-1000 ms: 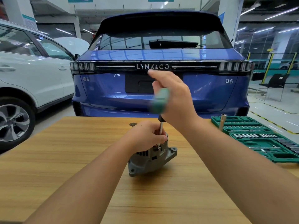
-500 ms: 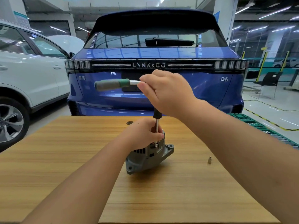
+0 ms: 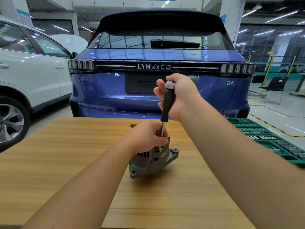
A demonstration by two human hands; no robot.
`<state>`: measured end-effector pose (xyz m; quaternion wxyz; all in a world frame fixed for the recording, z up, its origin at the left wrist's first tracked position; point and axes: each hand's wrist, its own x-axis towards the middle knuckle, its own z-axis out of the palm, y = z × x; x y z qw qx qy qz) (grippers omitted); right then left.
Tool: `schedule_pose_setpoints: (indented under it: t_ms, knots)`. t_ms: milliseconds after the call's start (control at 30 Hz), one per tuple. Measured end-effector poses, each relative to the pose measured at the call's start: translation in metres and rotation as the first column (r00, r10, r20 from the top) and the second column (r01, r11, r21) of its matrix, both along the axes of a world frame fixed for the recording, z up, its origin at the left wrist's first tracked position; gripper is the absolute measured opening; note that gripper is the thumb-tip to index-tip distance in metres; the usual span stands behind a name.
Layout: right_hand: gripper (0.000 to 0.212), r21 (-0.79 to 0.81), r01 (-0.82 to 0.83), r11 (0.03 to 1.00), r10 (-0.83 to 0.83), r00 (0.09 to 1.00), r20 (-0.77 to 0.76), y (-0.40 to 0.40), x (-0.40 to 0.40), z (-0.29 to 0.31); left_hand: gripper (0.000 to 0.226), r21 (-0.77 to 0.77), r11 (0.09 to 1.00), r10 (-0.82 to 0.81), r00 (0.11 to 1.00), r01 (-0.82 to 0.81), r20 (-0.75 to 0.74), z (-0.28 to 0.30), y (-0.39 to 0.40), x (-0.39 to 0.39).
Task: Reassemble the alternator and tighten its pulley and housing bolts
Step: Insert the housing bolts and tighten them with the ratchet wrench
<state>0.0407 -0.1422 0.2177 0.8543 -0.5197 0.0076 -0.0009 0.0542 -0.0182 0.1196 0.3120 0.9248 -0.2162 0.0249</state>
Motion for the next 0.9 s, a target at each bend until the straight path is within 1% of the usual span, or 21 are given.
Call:
schedule_pose_setpoints:
  t_ms: [33, 67, 100, 133, 167, 200, 233, 267, 300, 333, 367, 433, 533, 633, 700, 733, 800, 867, 900]
  knots:
    - [0.019, 0.111, 0.048, 0.993, -0.051, 0.998, 0.025, -0.001, 0.002, -0.007, 0.012, 0.007, 1.000, -0.008, 1.000, 0.008, 0.000, 0.000, 0.000, 0.000]
    - [0.016, 0.146, 0.108, 0.983, -0.124, 0.986, 0.107, -0.003, 0.002, -0.015, 0.014, 0.009, 1.000, -0.015, 1.000, 0.015, -0.003, 0.000, 0.000, 0.000]
    - [0.010, 0.064, 0.204, 0.977, -0.213, 0.941, 0.261, -0.006, 0.002, -0.022, 0.015, 0.006, 1.000, -0.020, 1.000, 0.020, -0.008, 0.000, 0.000, 0.000]
    - [0.009, -0.109, 0.349, 0.931, -0.261, 0.842, 0.473, -0.009, 0.000, -0.027, 0.015, 0.001, 1.000, -0.022, 1.000, 0.023, -0.011, 0.000, 0.000, 0.000]
    - [0.012, -0.274, 0.502, 0.821, -0.204, 0.704, 0.680, -0.014, -0.001, -0.030, 0.014, -0.004, 1.000, -0.025, 1.000, 0.025, -0.013, 0.000, 0.000, 0.000]
    - [0.017, -0.377, 0.631, 0.678, -0.076, 0.571, 0.817, -0.017, 0.000, -0.033, 0.012, -0.007, 1.000, -0.027, 1.000, 0.027, -0.013, 0.000, 0.001, 0.001]
    - [0.019, -0.428, 0.722, 0.543, 0.060, 0.475, 0.878, -0.019, 0.000, -0.032, 0.011, -0.008, 1.000, -0.028, 1.000, 0.028, -0.013, 0.001, 0.001, 0.001]
    - [0.021, -0.452, 0.774, 0.443, 0.164, 0.425, 0.890, -0.020, 0.001, -0.030, 0.011, -0.006, 1.000, -0.025, 1.000, 0.025, -0.012, 0.001, 0.002, 0.001]
    - [0.022, -0.470, 0.804, 0.364, 0.228, 0.413, 0.882, -0.018, 0.000, -0.028, 0.010, -0.001, 1.000, -0.020, 1.000, 0.020, -0.010, 0.001, 0.002, 0.001]
    - [0.022, -0.497, 0.813, 0.303, 0.271, 0.427, 0.863, -0.015, -0.002, -0.026, 0.010, 0.007, 1.000, -0.015, 1.000, 0.015, -0.006, 0.001, 0.002, 0.001]
    - [0.023, -0.525, 0.808, 0.266, 0.303, 0.447, 0.842, -0.012, -0.003, -0.024, 0.010, 0.014, 1.000, -0.009, 1.000, 0.009, -0.001, 0.001, 0.001, 0.001]
    - [0.026, -0.572, 0.784, 0.241, 0.346, 0.481, 0.805, -0.010, -0.006, -0.024, 0.011, 0.024, 1.000, 0.008, 1.000, -0.008, 0.015, 0.002, 0.000, -0.001]
    - [0.037, -0.585, 0.789, 0.186, 0.389, 0.488, 0.781, -0.010, -0.007, -0.024, 0.013, 0.039, 0.999, 0.012, 1.000, -0.013, 0.028, 0.003, -0.002, -0.004]
    - [0.059, -0.598, 0.798, 0.071, 0.445, 0.511, 0.735, -0.008, -0.008, -0.022, 0.013, 0.041, 0.999, 0.009, 1.000, -0.010, 0.012, 0.005, -0.001, -0.007]
    - [0.064, -0.611, 0.792, -0.002, 0.469, 0.540, 0.698, -0.007, -0.011, -0.019, 0.013, 0.042, 0.999, 0.009, 1.000, -0.009, 0.004, 0.006, -0.002, -0.008]
    - [0.062, -0.619, 0.785, -0.016, 0.471, 0.552, 0.688, -0.007, -0.012, -0.016, 0.011, 0.041, 0.999, 0.011, 1.000, -0.011, 0.003, 0.005, -0.002, -0.008]
    - [0.051, -0.597, 0.801, -0.053, 0.475, 0.546, 0.691, -0.008, -0.013, -0.011, 0.010, 0.022, 1.000, 0.013, 1.000, -0.013, 0.002, 0.004, -0.002, -0.008]
    - [0.040, -0.563, 0.813, -0.146, 0.472, 0.557, 0.683, -0.008, -0.011, -0.004, 0.014, -0.004, 1.000, 0.017, 1.000, -0.017, 0.003, 0.003, -0.002, -0.009]
    - [0.036, -0.582, 0.791, -0.186, 0.456, 0.594, 0.662, -0.006, -0.010, 0.002, 0.015, -0.010, 1.000, 0.020, 1.000, -0.020, 0.001, 0.003, -0.002, -0.009]
